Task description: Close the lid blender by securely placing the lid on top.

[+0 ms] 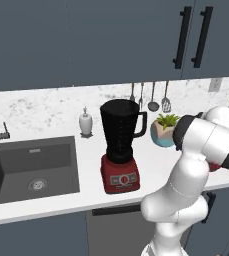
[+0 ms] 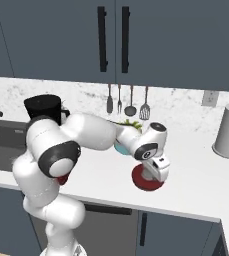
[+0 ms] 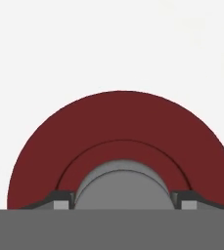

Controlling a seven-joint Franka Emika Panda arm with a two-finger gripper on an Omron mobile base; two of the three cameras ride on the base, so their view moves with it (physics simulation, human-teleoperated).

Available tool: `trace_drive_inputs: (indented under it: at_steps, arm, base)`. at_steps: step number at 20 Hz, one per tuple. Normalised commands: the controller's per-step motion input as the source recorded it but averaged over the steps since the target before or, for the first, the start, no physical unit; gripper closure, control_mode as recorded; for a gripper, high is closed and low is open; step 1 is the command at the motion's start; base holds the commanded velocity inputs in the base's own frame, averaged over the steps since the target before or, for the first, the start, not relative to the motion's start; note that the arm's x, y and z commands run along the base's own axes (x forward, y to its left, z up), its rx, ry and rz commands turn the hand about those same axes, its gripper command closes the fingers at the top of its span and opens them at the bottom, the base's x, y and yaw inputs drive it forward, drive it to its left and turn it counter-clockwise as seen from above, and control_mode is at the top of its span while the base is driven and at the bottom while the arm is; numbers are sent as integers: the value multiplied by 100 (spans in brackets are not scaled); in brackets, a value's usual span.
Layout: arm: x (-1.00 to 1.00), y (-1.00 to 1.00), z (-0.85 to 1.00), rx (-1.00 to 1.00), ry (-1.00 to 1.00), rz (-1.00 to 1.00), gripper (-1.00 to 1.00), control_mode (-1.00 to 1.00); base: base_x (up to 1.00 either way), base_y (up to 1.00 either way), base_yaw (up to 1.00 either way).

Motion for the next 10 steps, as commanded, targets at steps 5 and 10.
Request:
trace_drive_inputs:
  at_steps: [5, 10]
  arm:
    - [-35, 0, 65, 8, -18, 0, 100, -100]
    - [-60, 1, 73, 7, -16, 0, 100, -100]
  base:
    - [0, 0, 0]
    - [0, 0, 0]
